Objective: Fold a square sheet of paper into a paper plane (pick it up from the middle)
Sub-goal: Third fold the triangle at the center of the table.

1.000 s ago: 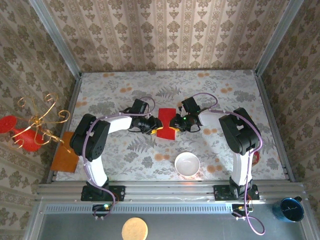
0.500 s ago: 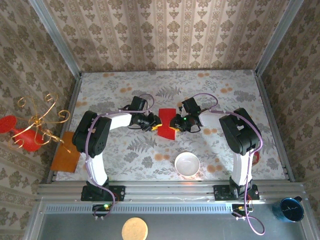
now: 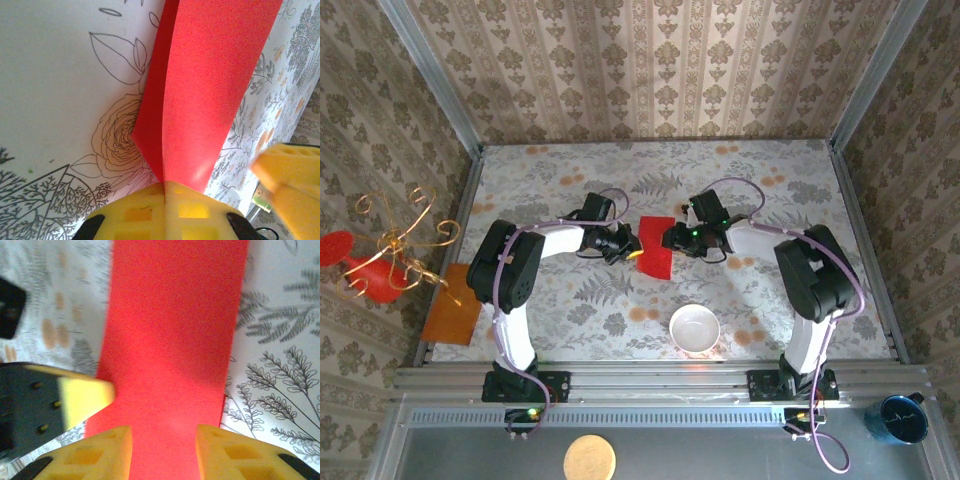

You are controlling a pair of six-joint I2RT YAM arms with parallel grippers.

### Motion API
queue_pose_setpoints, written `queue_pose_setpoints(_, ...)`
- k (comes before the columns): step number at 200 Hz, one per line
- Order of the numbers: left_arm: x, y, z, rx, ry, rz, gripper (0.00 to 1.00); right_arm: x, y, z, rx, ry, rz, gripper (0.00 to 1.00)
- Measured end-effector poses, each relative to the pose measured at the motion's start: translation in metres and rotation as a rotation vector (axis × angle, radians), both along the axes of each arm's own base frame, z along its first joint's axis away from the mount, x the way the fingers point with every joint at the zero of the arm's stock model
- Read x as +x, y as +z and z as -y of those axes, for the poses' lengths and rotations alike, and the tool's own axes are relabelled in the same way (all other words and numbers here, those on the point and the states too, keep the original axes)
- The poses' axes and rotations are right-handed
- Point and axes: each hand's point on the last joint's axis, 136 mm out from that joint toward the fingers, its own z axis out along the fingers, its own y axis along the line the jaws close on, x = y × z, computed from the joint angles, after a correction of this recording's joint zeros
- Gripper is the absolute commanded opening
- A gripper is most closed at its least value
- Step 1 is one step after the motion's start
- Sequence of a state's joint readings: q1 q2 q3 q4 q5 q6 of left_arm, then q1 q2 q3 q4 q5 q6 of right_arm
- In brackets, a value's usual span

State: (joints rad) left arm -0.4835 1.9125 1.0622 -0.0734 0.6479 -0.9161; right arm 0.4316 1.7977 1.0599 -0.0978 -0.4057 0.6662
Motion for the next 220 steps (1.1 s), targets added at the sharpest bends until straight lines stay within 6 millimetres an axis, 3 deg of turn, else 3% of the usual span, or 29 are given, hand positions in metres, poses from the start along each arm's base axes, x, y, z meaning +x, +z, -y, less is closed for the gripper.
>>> queue_pose_setpoints(22,0.001,0.002,0.0,-0.005,0.013,-0.006,0.0,0.004,0.028,0.002,-0.035,0.041,0.135,0.44)
queue_pose_setpoints(40,0.003,0.007,0.001,-0.015,0.026,-0.005,0.0,0.0,0.036,0.002,-0.08,0.085,0.234,0.48)
queue_pose_setpoints(84,0.01,0.018,0.002,-0.033,0.074,0.001,0.0,-0.038,0.017,-0.024,-0.207,0.306,0.384,0.55)
queue_pose_setpoints(128,0.015,0.021,0.0,-0.042,0.115,-0.013,0.0,-0.061,0.014,-0.059,-0.331,0.538,0.615,0.62)
queue_pose_setpoints(175,0.015,0.02,-0.001,-0.048,0.136,-0.029,0.0,-0.05,0.005,-0.065,-0.428,0.619,0.739,0.59)
queue_pose_setpoints(220,0.015,0.024,-0.001,-0.054,0.136,-0.02,0.0,-0.043,-0.007,-0.064,-0.495,0.665,0.78,0.5)
